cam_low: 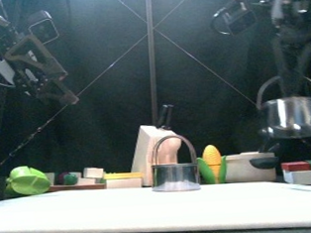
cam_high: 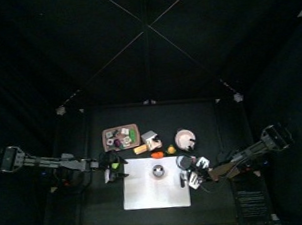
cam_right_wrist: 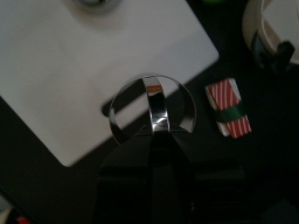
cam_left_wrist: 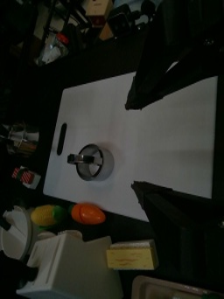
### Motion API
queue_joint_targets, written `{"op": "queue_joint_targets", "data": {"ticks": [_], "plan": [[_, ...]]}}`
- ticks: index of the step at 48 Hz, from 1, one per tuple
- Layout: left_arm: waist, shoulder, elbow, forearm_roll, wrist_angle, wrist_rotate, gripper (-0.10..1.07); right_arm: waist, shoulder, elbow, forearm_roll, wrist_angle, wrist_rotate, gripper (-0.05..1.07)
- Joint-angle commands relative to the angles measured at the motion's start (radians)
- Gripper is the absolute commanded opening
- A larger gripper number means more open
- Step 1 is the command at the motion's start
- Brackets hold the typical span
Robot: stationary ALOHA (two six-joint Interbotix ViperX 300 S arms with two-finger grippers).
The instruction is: Place large cookie cutter onto small and medium cookie cutters
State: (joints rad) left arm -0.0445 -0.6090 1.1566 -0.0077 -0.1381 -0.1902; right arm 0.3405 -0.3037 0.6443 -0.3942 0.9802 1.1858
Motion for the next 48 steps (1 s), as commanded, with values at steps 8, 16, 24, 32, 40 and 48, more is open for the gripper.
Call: {"op": "queue_joint_targets", "data": {"ticks": [8,16,24,32,40,48], "plan": [[-0.002,-0.002,-0.012,-0.006,-0.005,0.0,0.99,-0.143,0.107,-0.198,0.018,0.002,-0.017,0.53],[-0.002,-0.002,-0.003,-0.006,-0.005,0.002,0.99,-0.178,0.199,-0.307,0.043,0.038,-0.104,0.53],[0.0,-0.002,-0.002,-0.006,-0.005,0.002,0.99,-0.196,0.267,-0.397,0.094,0.069,-0.181,0.53],[-0.002,-0.002,-0.002,-0.006,-0.005,0.002,0.99,-0.207,0.319,-0.462,0.067,0.074,-0.198,0.53],[-0.002,-0.002,-0.002,-0.006,-0.003,0.002,0.99,-0.215,0.353,-0.494,0.032,0.074,-0.201,0.53],[0.0,-0.003,0.0,-0.006,-0.003,0.002,0.99,-0.221,0.385,-0.514,0.029,0.075,-0.202,0.53]]}}
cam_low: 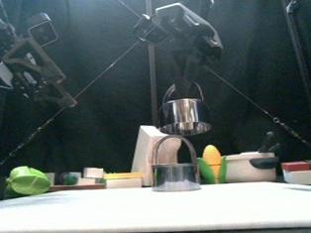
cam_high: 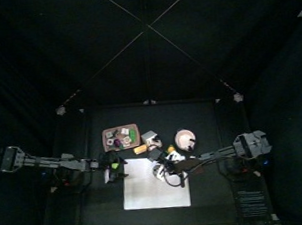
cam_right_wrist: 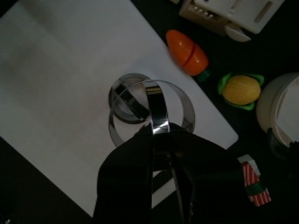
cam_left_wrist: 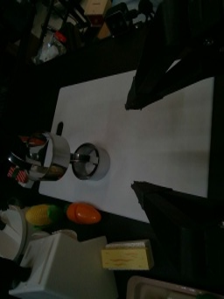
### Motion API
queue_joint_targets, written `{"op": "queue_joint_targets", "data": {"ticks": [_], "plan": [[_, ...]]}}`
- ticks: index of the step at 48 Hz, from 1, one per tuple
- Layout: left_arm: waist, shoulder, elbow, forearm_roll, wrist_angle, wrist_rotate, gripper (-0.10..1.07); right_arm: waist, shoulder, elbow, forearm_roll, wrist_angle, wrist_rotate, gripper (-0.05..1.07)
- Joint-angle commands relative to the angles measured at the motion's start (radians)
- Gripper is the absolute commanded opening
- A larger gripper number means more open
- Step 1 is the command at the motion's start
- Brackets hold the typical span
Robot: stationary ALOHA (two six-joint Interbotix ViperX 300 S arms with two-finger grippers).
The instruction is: Place large cookie cutter onto small and medium cookie cutters
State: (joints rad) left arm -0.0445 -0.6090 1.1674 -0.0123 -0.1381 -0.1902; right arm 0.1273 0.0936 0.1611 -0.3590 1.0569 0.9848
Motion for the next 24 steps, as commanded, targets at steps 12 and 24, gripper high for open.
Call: {"op": "queue_joint_targets", "data": {"ticks": [12,24], "plan": [[0.0,-0.002,-0.009,-0.002,-0.002,0.003,0.99,-0.006,0.026,-0.063,-0.011,-0.002,-0.003,0.53],[0.0,-0.002,-0.008,-0.002,-0.002,0.003,0.99,-0.006,0.067,-0.081,-0.011,0.0,-0.005,0.53]]}}
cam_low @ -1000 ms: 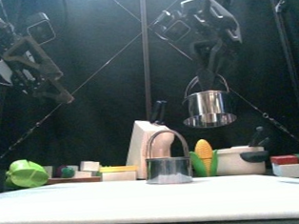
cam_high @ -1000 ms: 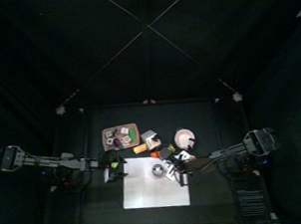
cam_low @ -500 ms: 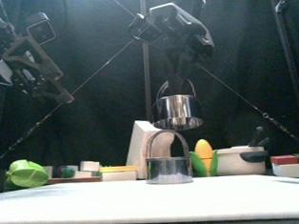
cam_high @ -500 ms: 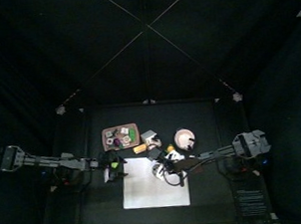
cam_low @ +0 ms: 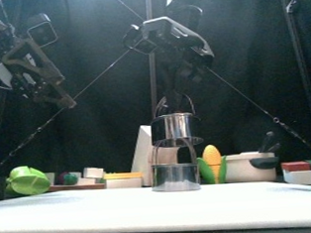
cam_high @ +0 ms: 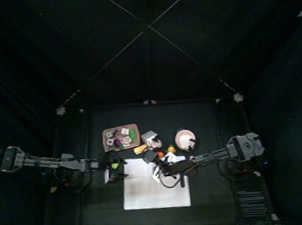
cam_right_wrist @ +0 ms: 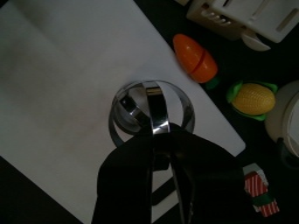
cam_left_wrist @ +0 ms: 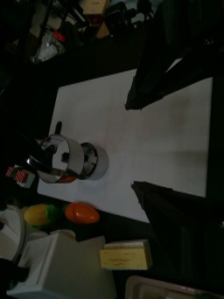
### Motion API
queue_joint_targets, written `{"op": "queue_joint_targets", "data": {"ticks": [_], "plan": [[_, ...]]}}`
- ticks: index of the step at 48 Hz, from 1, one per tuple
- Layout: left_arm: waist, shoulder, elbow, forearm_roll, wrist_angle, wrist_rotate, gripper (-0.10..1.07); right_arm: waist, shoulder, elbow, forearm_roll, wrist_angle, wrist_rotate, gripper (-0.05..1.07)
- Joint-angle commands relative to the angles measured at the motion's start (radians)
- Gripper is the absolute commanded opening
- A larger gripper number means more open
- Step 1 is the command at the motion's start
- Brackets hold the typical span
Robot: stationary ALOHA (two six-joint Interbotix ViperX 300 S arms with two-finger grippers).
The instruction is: Place large cookie cutter onto small and medium cookie cutters
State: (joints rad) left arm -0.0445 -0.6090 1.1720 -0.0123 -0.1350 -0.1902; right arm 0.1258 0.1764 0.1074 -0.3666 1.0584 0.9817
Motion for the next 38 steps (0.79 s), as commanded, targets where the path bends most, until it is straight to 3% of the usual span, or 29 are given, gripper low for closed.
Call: {"op": "queue_joint_targets", "data": {"ticks": [1,38], "plan": [[-0.002,-0.002,-0.012,-0.002,-0.005,0.002,0.99,-0.005,-0.014,-0.029,-0.003,-0.003,-0.002,0.53],[0.0,-0.002,-0.008,-0.002,0.002,0.002,0.99,0.005,0.061,-0.04,0.009,-0.037,0.0,0.54]]}}
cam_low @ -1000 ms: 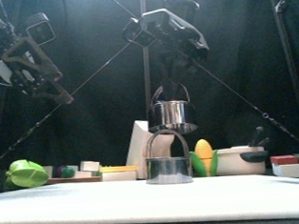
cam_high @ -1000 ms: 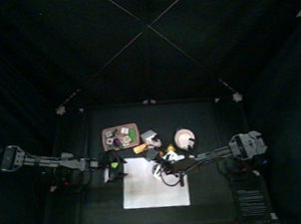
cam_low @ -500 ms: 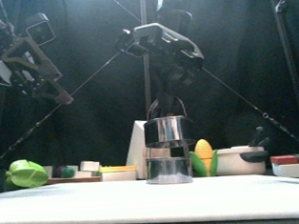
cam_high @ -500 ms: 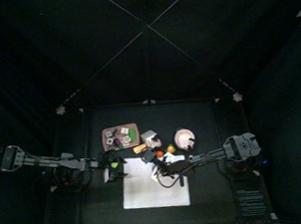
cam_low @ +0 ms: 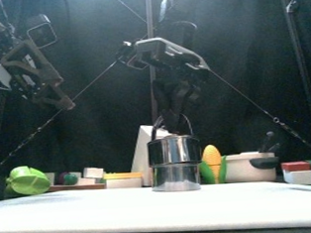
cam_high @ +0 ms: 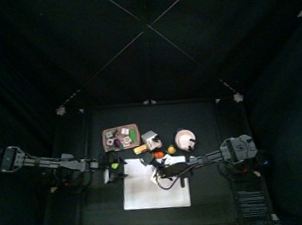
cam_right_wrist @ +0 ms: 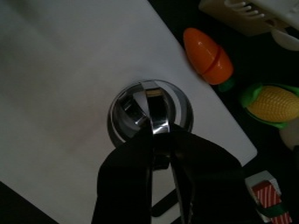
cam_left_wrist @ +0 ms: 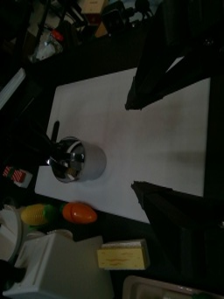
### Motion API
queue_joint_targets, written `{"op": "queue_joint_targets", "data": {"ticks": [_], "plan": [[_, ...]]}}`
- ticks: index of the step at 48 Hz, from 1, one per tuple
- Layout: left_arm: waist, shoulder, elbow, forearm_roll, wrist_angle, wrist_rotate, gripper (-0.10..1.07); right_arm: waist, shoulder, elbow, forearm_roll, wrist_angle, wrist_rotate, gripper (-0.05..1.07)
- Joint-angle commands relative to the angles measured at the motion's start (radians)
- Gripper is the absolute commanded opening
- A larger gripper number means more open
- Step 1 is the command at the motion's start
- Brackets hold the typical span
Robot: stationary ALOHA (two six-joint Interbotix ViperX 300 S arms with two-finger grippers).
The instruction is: Place large cookie cutter onto small and medium cookie cutters
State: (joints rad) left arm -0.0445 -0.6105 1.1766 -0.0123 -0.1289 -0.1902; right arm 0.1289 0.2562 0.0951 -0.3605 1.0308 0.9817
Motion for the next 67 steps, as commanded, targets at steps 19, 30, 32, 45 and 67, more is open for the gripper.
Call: {"op": "queue_joint_targets", "data": {"ticks": [19,30,32,45,67], "plan": [[0.0,0.0,-0.012,-0.002,-0.003,0.002,0.99,0.002,-0.003,-0.018,0.008,-0.009,0.0,0.54],[0.0,0.0,-0.006,-0.002,-0.002,0.003,0.99,0.002,0.0,-0.014,0.012,-0.009,0.0,0.59],[0.0,0.0,-0.006,-0.002,-0.002,0.002,0.99,0.002,0.002,-0.014,0.015,-0.009,0.0,0.62],[0.0,0.0,-0.005,-0.002,-0.003,0.002,0.99,0.002,0.002,-0.015,0.018,-0.008,0.0,0.74],[0.003,0.0,-0.002,-0.002,-0.002,0.002,0.99,0.005,-0.018,-0.021,0.012,0.008,0.0,0.75]]}}
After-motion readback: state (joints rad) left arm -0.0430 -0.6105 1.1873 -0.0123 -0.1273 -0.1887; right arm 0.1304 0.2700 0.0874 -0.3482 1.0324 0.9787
